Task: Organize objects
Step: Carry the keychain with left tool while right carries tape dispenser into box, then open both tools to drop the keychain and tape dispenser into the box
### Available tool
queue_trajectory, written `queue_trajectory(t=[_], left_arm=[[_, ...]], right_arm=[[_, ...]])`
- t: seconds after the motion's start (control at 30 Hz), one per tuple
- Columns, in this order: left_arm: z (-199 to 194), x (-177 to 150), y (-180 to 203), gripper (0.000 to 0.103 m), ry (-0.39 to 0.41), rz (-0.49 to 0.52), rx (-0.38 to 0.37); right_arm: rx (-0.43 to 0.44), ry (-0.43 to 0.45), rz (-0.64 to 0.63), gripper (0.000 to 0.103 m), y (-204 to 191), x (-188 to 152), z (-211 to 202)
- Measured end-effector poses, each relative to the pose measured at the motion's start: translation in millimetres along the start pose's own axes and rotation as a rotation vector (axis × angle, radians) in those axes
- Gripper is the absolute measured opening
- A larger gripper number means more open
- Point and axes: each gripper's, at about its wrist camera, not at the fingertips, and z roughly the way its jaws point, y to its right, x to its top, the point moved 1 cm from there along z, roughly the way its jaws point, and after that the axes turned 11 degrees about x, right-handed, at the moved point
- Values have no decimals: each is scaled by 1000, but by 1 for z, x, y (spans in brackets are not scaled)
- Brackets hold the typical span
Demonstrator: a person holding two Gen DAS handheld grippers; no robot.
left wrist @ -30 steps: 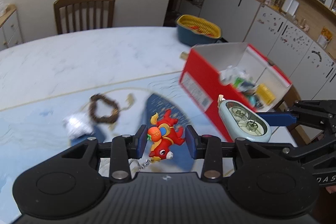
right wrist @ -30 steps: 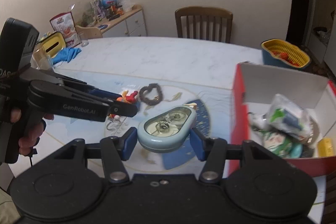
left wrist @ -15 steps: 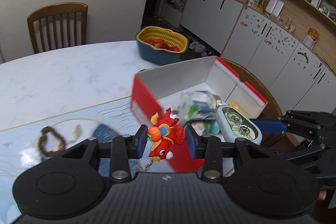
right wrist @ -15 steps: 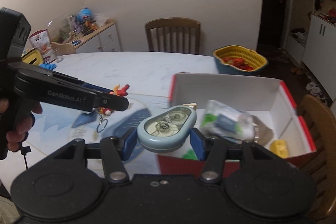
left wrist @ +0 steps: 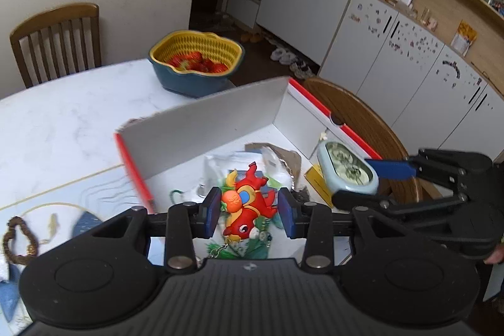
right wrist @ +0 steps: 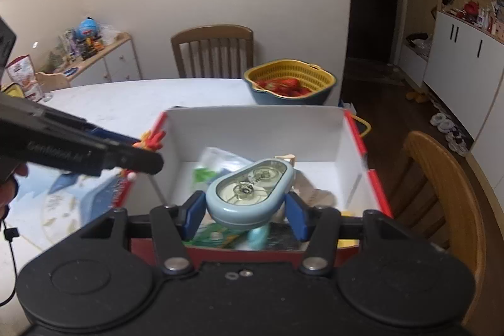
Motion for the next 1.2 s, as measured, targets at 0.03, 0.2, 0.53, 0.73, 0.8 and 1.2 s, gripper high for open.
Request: queue_trajectory(t=[0.03, 0.2, 0.53, 0.73, 0.8, 1.2], left_arm=[[5, 1, 4, 38, -11, 4, -1], [33, 4, 24, 38, -62, 40, 7], [78, 0, 38, 38, -157, 59, 35], [90, -4, 34, 38, -195, 71, 47], [92, -6, 32, 38, -202, 72, 50], [102, -8, 29, 39, -234, 81, 36]], right_arm=[[-5, -7, 2, 54, 6, 0, 2], [-22, -47, 1, 54, 33, 3, 18], [10, -153, -53, 54, 57, 1, 52], [33, -206, -68, 54, 63, -3, 68], [39, -221, -79, 54, 64, -5, 71], [68, -248, -79, 59, 69, -4, 73]])
